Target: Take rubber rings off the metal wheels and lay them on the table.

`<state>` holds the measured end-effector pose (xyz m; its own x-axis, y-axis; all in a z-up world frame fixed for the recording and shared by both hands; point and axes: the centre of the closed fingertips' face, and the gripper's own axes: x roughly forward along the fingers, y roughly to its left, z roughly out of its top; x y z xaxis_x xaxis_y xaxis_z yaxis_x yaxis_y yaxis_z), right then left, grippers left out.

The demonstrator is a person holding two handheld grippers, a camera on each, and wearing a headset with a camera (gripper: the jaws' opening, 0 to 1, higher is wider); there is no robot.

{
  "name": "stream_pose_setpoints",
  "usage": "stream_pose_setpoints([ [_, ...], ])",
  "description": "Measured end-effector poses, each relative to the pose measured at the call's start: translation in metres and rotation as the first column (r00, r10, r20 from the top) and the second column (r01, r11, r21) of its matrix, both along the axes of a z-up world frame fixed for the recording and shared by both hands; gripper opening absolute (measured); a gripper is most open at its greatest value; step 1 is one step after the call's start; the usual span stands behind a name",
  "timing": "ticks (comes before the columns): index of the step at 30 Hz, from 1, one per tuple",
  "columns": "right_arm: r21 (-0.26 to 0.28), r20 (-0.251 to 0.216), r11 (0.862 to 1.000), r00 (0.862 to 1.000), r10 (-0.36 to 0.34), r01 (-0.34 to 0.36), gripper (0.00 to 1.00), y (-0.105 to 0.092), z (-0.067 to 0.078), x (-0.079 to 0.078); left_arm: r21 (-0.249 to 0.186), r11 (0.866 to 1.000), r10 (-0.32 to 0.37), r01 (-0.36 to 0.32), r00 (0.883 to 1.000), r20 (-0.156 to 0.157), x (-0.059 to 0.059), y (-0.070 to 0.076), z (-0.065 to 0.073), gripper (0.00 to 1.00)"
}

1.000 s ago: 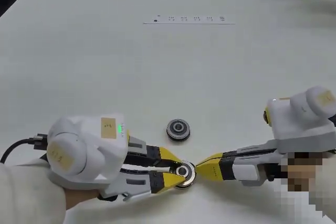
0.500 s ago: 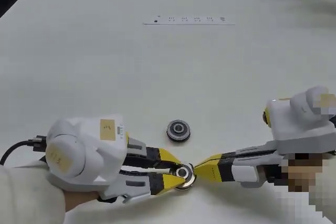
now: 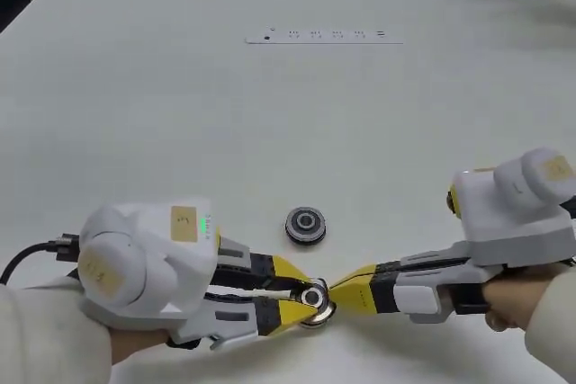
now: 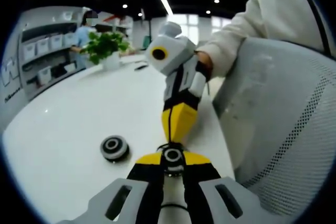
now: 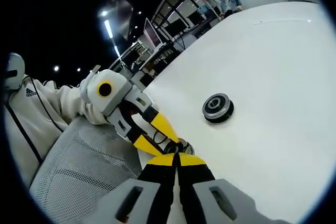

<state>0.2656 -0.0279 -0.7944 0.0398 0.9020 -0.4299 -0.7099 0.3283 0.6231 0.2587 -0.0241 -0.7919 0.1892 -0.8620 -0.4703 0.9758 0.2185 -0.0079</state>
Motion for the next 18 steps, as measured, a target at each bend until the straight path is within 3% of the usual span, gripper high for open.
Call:
stream_pose_setpoints([
  [18,0.005,0.025,1.0,1.0,0.017,-0.017,0.0,0.0061,0.0057,-0.0053,0.0,1.0,0.0,0.0,1.0,0.002,-0.0002,0.0001,0.0001,0.13],
])
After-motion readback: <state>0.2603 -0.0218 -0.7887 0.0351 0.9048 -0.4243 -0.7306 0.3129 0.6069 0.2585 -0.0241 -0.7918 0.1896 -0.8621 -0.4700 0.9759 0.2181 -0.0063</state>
